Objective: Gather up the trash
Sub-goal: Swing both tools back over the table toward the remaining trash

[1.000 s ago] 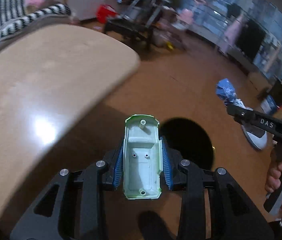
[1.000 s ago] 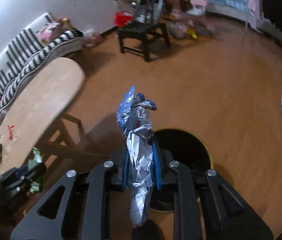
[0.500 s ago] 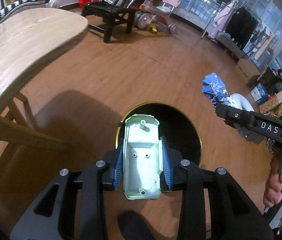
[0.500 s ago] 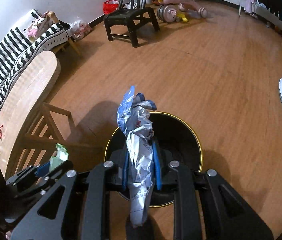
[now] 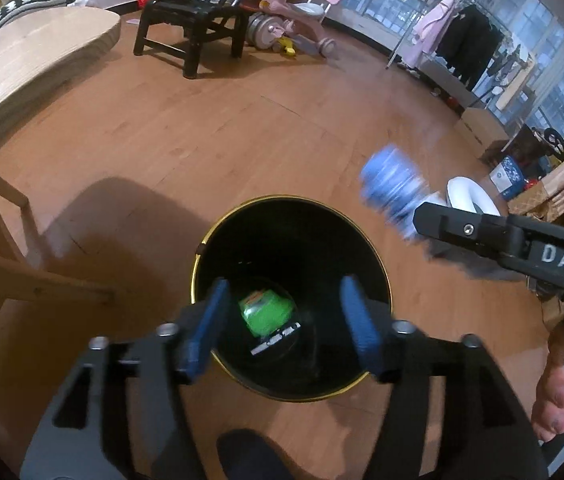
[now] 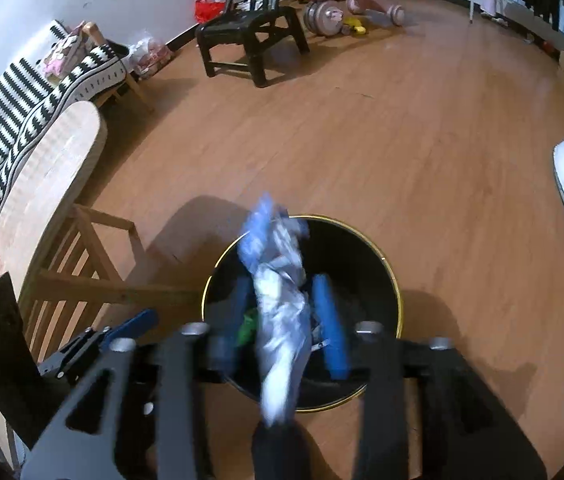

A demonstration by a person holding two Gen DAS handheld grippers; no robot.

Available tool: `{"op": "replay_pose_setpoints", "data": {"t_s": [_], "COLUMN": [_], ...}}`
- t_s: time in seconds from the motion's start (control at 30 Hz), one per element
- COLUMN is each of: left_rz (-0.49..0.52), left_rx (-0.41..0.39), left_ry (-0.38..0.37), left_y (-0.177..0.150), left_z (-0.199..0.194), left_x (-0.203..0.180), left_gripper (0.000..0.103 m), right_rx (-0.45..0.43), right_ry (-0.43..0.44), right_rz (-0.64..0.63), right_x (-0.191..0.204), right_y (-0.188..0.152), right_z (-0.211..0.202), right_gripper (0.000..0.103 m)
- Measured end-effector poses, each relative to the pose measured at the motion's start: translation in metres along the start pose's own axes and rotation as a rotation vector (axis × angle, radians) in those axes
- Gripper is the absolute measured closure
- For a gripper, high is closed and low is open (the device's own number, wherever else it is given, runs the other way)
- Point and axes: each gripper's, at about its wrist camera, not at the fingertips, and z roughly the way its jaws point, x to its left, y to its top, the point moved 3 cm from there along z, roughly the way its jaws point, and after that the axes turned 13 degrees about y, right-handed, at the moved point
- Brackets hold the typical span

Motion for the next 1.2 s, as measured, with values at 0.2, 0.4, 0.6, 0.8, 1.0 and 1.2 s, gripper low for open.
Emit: {"op": "replay_pose_setpoints", "data": {"t_s": [0.2,0.4,0.6,0.8,1.0,1.2], "left_rz": [-0.001,-0.017,-0.062,-0.157,-0.281,-0.413], "left_rx": [-0.025,-0.092,-0.183,-0.242,-0.279,-0.302], "left_ry": [0.022,0.094,0.219,0.374,0.53,0.637], "left_y": [-0.001,-0.003,-0.014,-0.044,-0.1,-0.15], "left_z": [-0.01,-0.063,-0.143,-0.216,-0.288,-0.347], "left_x": [0.002,0.04,0.112,0.206,0.308,0.387], "left_gripper": [0.026,0.016,0.016,0.014,0.011,0.008], "right_rx": [-0.027,-0.079,-0.1,-0.089,-0.07,-0.037], "right_ry": [-0.003,0.031,0.117,0.216,0.326,0.377], "right_rz": [0.02,-0.082,-0.241,-0.443,-0.577,-0.68], "right_x": [-0.001,0.054,0.148,0.268,0.372,0.449], "right_y": [0.003,0.006,-0.005,-0.034,-0.072,-0.103], "right_z": [-0.006,-0.018,-0.025,-0.02,-0.01,0.012], "right_gripper": [0.042,0.034,0.03,0.027,0.023,0.023]}}
